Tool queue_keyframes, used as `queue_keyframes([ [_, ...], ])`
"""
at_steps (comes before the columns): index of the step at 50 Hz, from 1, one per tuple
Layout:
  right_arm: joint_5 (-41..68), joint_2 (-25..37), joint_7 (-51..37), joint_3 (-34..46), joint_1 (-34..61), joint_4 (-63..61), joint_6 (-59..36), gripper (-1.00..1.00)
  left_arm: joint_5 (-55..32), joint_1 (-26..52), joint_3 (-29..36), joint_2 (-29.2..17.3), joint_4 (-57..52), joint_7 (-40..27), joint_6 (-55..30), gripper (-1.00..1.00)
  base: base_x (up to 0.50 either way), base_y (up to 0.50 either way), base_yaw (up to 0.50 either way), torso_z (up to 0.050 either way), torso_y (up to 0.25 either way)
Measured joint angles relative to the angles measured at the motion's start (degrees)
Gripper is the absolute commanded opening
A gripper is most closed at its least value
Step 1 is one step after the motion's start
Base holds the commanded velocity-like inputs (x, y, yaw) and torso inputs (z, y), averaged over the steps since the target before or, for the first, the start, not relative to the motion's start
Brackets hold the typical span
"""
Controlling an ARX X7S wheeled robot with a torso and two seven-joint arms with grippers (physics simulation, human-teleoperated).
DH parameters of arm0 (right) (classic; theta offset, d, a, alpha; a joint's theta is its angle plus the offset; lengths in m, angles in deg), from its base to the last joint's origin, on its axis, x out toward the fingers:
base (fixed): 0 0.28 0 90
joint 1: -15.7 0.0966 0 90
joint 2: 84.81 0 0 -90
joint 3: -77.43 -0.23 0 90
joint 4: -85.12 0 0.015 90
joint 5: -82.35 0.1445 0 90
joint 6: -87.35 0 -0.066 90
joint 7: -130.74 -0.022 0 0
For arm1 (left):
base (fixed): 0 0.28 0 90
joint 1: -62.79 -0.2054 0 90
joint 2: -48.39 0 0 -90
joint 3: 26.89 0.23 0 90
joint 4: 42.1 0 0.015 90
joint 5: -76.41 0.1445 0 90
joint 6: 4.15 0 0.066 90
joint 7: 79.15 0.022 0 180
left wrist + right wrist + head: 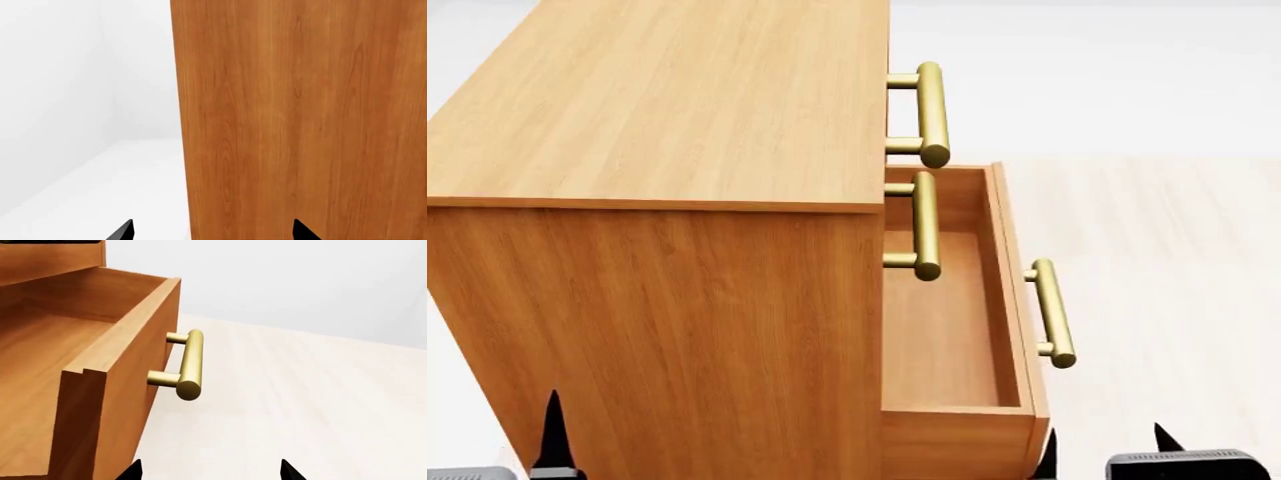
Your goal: Close the bottom drawer of the cabinet.
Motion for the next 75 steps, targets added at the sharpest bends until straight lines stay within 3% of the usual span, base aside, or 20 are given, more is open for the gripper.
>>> queue_keyframes([
  [75,-3.0,-3.6,2.1,9.9,1.3,-4.3,-2.6,1.00,-0.7,0.2,1.7,-0.9,0.9,-1.3,0.9,1.00,0.00,0.00,0.00,0.000,0.000],
])
